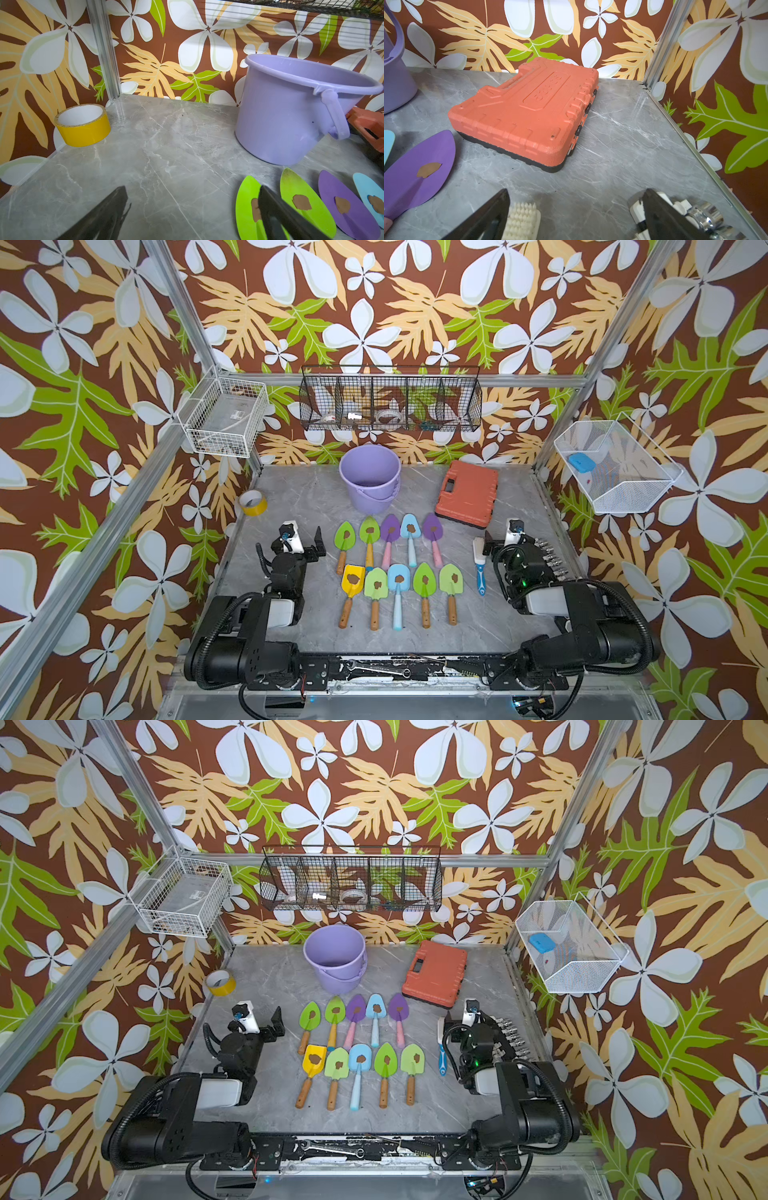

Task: Brush the soil off the hand trowel and place it into the bucket
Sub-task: Pick up the brush from the center of the board.

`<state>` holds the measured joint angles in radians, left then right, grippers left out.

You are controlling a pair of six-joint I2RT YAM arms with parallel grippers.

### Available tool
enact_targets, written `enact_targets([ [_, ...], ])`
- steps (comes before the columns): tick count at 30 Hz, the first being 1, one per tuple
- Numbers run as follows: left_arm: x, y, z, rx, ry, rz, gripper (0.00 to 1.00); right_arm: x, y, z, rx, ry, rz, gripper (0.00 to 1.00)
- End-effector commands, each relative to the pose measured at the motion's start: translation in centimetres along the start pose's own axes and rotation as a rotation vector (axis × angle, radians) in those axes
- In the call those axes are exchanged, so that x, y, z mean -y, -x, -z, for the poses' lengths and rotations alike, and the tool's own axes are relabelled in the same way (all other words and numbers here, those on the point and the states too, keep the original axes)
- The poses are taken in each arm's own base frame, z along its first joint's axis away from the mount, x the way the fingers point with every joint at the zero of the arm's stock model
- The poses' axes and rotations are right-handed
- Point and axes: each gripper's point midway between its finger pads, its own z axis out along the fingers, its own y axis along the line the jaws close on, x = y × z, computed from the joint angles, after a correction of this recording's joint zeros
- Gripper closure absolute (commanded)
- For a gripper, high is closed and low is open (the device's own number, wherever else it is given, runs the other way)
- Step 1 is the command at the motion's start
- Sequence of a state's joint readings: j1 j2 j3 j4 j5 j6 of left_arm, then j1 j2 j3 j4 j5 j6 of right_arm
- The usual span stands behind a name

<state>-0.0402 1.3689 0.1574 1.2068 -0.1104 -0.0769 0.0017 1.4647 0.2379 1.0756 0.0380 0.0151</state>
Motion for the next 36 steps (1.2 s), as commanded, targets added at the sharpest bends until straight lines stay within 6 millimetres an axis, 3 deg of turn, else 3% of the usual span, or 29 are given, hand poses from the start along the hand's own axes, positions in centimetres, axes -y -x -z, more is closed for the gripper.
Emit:
enact_targets([
  [1,0.1,0.7,-0.1,0.027,-0.004,0.001,0.0,0.2,0.7,0.1,0.029,-0.012,0.0,0.0],
  [31,0.1,0.6,-0.2,0.021,-0.003,-0.002,0.0,0.2,0.6,0.0,0.025,-0.011,0.001,0.0],
  [36,-0.4,1.7,-0.2,0.028,0.059,-0.001,0.0,0.4,1.4,0.2,0.033,-0.019,0.004,0.0],
])
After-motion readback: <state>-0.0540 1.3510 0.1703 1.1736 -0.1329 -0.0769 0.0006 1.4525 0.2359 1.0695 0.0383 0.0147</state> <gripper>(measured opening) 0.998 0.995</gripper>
